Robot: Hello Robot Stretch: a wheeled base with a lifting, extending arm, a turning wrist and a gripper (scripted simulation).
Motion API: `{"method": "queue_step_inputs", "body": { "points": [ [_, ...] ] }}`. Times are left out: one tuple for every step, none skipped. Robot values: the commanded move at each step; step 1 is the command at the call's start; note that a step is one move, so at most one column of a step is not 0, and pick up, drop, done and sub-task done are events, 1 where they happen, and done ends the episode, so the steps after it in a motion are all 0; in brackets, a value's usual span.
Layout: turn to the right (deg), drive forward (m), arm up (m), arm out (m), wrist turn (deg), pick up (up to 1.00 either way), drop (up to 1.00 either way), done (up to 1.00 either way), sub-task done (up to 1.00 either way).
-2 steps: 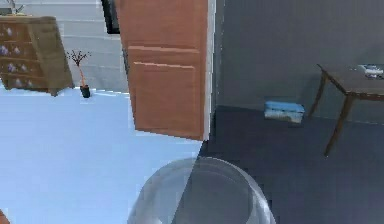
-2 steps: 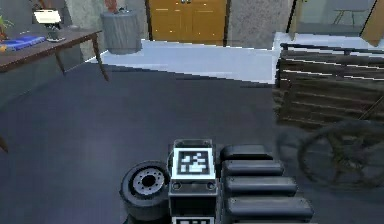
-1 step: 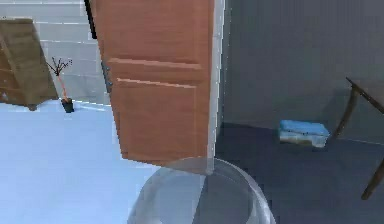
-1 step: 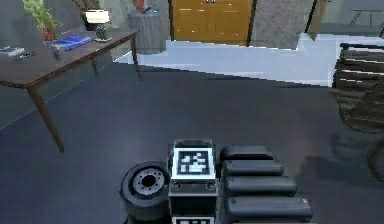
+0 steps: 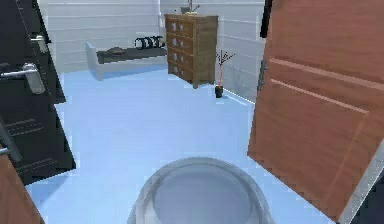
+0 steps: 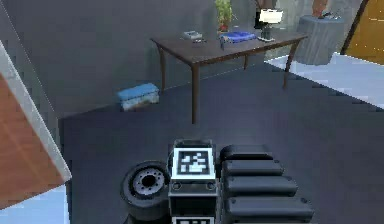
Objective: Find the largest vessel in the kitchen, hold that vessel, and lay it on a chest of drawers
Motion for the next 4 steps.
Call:
{"method": "queue_step_inputs", "body": {
  "points": [
    [0.0, 1.00, 0.00, 0.00, 0.0, 0.00, 0.00, 0.00, 0.00],
    [-3.0, 0.00, 0.00, 0.00, 0.0, 0.00, 0.00, 0.00, 0.00],
    [0.0, 0.05, 0.00, 0.00, 0.0, 0.00, 0.00, 0.00, 0.00],
    [-36.0, 0.00, 0.00, 0.00, 0.0, 0.00, 0.00, 0.00, 0.00]
  ]
}}
